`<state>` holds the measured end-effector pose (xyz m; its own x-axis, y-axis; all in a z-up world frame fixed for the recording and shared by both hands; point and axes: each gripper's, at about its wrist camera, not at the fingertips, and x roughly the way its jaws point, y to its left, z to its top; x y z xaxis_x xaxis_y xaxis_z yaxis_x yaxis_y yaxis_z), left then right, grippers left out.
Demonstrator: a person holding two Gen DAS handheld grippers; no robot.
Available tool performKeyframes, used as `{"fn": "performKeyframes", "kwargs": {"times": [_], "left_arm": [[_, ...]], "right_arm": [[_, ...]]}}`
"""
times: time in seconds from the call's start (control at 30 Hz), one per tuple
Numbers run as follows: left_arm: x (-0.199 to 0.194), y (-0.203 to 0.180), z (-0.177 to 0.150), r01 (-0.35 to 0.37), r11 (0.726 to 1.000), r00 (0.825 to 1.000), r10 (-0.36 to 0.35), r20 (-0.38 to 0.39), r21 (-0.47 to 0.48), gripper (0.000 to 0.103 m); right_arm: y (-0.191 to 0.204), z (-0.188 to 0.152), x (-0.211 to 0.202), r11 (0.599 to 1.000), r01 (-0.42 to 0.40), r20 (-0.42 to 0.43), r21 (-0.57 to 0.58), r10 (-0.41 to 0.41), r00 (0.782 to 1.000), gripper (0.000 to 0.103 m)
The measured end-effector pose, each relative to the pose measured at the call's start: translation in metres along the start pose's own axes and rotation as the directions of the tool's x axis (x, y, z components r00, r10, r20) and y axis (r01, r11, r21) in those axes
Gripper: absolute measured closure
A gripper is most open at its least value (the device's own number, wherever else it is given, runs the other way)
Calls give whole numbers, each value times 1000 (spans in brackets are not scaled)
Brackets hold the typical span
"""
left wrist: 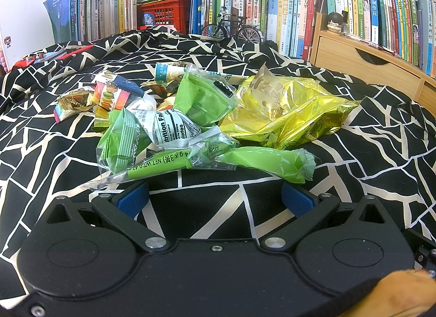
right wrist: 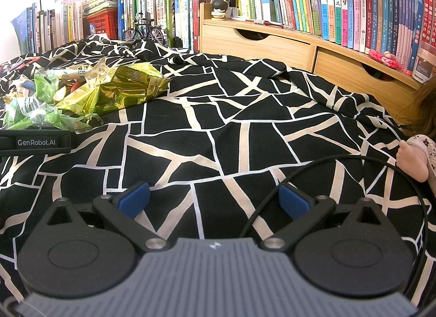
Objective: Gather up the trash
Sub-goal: 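Grasp the pink 'Rice' packet with the left gripper while the right grasps green snack bags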
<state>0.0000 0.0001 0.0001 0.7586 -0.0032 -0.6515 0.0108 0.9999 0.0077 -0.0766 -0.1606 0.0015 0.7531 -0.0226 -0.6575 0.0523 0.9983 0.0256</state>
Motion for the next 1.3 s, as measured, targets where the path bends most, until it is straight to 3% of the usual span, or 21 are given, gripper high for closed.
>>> {"fn": "performKeyframes", "kwargs": {"times": [0.37, 0.47, 0.53, 0.63, 0.73, 0.9, 1.03, 1.1, 1.3], "left_arm": [[0, 0, 0, 4, 1000, 1000, -4, 1, -4, 0], [-2, 8, 1, 43, 999, 999, -43, 4, 9, 0], [-6, 12, 1, 80, 996, 997, -80, -5, 30, 0], [-21, 28, 2, 187, 980, 982, -189, 14, 68, 0], [-43, 50, 6, 283, 953, 957, -288, 39, 110, 0], [-64, 90, 32, 347, 916, 937, -346, -39, 201, 0], [-61, 127, 54, 389, 882, 921, -384, -73, 265, 0], [-51, 146, 67, 383, 883, 923, -378, -74, 270, 0], [-3, 207, 107, 343, 922, 939, -330, -95, 181, 0]], "right_arm": [[0, 0, 0, 1000, -5, 0, 1, 5, 1000, 0], [1, -1, -5, 1000, -12, -11, -1, 12, 1000, 0], [3, 4, -8, 1000, -28, -62, -8, 27, 998, 0], [11, 12, -17, 993, -118, -121, 11, 118, 986, 0], [25, 21, -35, 987, -142, -110, 69, 149, 983, 0], [62, 34, -62, 993, -58, -37, 100, 62, 997, 0], [100, 45, -63, 996, -17, -33, 83, 20, 999, 0], [117, 50, -62, 995, -13, -36, 95, 16, 999, 0], [167, 76, -50, 989, -89, -3, 119, 90, 996, 0]]}}
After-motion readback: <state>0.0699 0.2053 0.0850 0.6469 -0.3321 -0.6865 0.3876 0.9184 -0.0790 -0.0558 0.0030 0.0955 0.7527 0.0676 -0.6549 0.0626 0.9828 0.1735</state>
